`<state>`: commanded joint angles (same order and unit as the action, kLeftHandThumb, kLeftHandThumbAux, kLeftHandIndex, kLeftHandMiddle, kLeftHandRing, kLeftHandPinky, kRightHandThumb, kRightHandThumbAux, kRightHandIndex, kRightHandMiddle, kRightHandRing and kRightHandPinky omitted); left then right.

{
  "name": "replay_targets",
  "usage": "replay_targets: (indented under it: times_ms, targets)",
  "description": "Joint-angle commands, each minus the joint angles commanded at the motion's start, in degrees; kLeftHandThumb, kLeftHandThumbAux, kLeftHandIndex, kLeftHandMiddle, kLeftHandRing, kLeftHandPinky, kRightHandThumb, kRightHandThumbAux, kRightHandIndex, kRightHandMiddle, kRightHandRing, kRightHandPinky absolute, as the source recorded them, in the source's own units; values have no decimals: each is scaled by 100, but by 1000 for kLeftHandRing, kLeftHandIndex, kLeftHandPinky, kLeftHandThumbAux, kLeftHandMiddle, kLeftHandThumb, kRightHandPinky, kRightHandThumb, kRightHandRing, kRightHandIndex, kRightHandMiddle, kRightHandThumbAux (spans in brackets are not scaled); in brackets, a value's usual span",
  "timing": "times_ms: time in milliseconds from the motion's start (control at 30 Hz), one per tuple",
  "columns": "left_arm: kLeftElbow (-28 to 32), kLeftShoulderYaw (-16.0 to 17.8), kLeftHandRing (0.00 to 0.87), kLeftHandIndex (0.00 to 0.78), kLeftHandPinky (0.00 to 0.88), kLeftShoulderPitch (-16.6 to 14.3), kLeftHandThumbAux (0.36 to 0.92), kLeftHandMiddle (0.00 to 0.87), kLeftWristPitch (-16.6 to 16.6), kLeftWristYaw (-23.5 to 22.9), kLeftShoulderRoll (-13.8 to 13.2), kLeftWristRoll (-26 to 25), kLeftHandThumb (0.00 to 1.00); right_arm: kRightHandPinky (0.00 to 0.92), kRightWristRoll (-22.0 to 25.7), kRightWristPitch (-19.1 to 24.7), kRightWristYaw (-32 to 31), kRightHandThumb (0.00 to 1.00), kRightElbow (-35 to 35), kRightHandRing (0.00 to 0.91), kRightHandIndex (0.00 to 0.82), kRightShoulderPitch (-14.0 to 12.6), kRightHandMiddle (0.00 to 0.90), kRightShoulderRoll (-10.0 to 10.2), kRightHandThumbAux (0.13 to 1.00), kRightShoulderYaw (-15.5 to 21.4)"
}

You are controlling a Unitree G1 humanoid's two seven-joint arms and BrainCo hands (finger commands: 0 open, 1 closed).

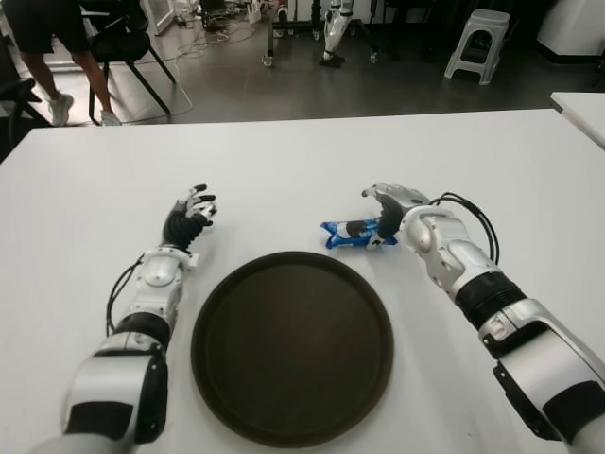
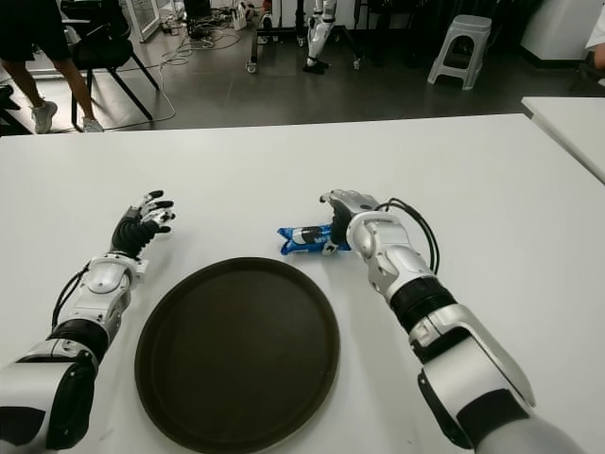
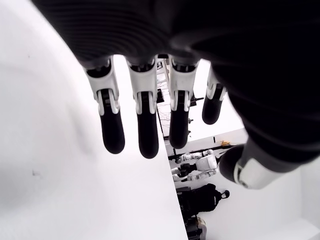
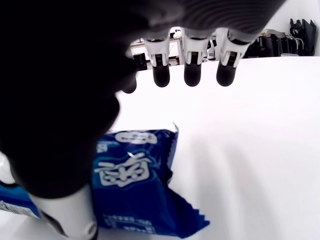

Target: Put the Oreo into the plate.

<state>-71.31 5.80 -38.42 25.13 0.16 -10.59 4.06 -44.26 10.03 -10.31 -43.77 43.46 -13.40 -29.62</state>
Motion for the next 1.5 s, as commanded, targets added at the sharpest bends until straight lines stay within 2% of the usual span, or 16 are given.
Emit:
replay_targets:
  times_ms: [733, 933, 1133, 1500]
  targets:
    - [-60, -70, 247, 155, 282, -66, 647, 231, -68, 128, 34, 24, 50, 86, 83, -177, 258, 0, -143, 59, 91, -10, 67, 23, 810, 35]
    - [-61, -76, 243, 149, 283, -68, 645, 222, -68, 133, 39, 29, 51, 90, 128, -234, 307, 0, 11, 77, 100, -133, 84, 45, 812, 46]
    - [-48, -84, 248, 151, 285, -56, 646, 227, -47, 159, 45, 37, 76, 100, 159, -277, 336, 0, 425, 98, 112, -375, 107, 59, 813, 27]
    - [-69, -93, 247, 155, 284, -73, 645, 226, -79, 195, 56, 51, 76, 226, 85, -313, 471, 0, 818, 174, 139, -651, 168, 84, 833, -30]
